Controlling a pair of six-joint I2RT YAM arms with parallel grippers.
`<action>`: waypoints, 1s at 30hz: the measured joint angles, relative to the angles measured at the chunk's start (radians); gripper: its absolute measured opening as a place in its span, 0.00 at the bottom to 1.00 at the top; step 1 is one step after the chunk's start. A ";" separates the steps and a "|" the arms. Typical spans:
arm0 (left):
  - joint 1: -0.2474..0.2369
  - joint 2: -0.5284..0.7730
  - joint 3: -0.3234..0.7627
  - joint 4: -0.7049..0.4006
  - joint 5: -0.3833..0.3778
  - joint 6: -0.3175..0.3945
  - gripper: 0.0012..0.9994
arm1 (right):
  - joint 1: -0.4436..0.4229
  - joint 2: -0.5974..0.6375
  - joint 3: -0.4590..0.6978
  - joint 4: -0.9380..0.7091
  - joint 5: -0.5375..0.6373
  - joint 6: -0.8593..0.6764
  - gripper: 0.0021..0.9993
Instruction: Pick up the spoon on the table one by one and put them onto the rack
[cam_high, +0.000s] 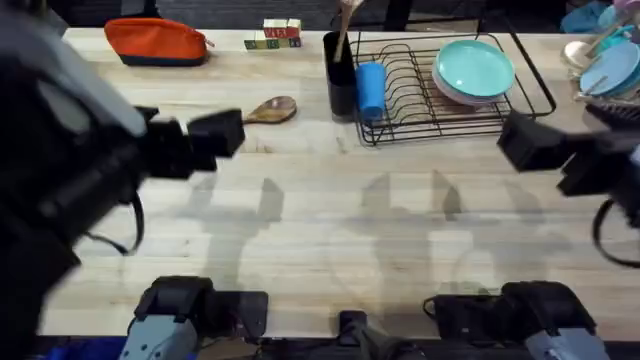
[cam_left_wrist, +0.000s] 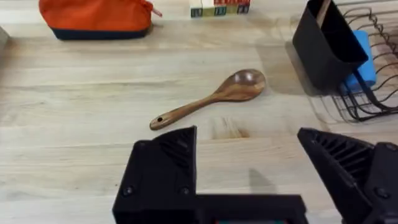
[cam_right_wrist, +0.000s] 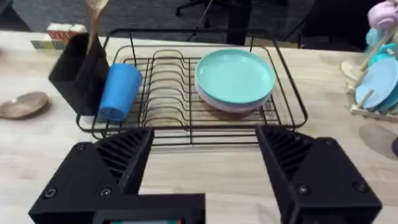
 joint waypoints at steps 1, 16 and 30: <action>0.000 0.039 0.036 -0.019 0.000 0.000 0.99 | 0.000 0.033 0.038 -0.021 0.000 0.000 1.00; 0.000 0.437 0.385 -0.101 0.001 0.001 0.99 | -0.002 0.395 0.438 -0.232 -0.005 0.000 1.00; 0.000 0.465 0.387 -0.188 0.004 0.312 0.99 | -0.002 0.405 0.438 -0.235 -0.008 0.000 1.00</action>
